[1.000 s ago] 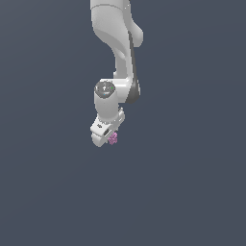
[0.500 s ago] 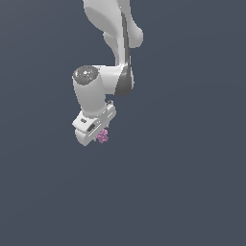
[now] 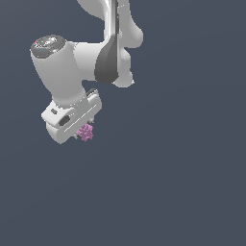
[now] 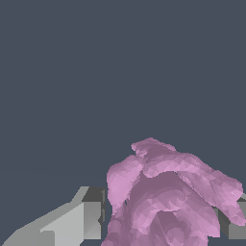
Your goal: Pick up the object and move it to a goal position.
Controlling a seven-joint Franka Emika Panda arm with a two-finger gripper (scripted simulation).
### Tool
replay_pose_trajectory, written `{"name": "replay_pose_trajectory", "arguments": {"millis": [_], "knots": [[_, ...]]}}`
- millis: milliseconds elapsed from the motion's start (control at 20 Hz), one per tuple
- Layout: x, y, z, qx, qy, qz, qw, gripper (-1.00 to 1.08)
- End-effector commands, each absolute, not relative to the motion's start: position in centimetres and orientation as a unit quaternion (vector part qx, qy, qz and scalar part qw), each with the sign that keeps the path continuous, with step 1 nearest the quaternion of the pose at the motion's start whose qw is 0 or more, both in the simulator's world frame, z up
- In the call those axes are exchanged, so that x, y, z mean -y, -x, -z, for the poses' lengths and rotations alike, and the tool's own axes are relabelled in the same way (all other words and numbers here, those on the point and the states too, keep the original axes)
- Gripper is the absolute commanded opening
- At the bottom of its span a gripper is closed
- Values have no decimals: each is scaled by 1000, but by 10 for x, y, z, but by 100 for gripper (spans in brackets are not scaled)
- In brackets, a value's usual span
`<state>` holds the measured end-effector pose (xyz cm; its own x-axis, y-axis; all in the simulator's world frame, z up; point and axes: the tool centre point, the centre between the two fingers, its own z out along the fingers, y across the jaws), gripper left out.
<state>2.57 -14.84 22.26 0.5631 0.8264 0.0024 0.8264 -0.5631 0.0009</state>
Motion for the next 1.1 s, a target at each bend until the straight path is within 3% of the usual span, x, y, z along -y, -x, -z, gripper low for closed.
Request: {"name": "replay_pose_trajectory", "arguments": {"millis": [0,1050], "knots": [[158,-34,-240,468,884,1,1,-100],[212,-80,-330,467,884,0,0,-100]]}}
